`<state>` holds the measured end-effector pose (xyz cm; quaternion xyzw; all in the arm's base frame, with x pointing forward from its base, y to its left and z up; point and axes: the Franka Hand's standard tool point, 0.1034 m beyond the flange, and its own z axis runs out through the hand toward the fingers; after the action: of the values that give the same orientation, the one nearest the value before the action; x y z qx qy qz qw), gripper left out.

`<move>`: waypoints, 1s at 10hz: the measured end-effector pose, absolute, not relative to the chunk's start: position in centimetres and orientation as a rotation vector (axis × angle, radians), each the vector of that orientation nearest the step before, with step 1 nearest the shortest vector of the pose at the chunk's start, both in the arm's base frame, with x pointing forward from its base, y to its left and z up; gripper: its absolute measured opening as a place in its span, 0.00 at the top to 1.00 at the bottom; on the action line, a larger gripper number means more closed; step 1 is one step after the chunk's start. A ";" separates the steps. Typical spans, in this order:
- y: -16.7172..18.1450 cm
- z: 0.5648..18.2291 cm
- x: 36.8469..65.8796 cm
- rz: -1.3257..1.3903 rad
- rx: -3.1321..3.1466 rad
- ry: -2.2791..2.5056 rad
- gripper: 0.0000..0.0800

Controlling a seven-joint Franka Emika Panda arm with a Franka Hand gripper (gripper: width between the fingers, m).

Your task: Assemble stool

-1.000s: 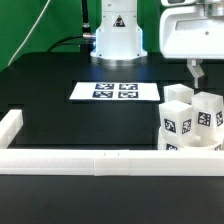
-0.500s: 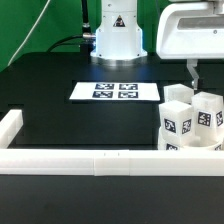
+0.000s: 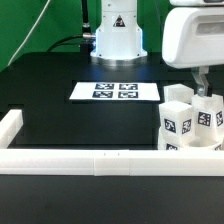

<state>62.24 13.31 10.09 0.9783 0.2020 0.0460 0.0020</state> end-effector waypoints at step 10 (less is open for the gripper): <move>12.0 7.0 61.8 0.152 2.960 0.891 0.19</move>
Offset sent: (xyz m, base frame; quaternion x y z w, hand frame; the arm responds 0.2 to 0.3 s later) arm -0.0113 0.0102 -0.0201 -0.0292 0.0303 -0.0630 0.9971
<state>61.77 12.04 6.95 0.9562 0.2877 0.0490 0.0235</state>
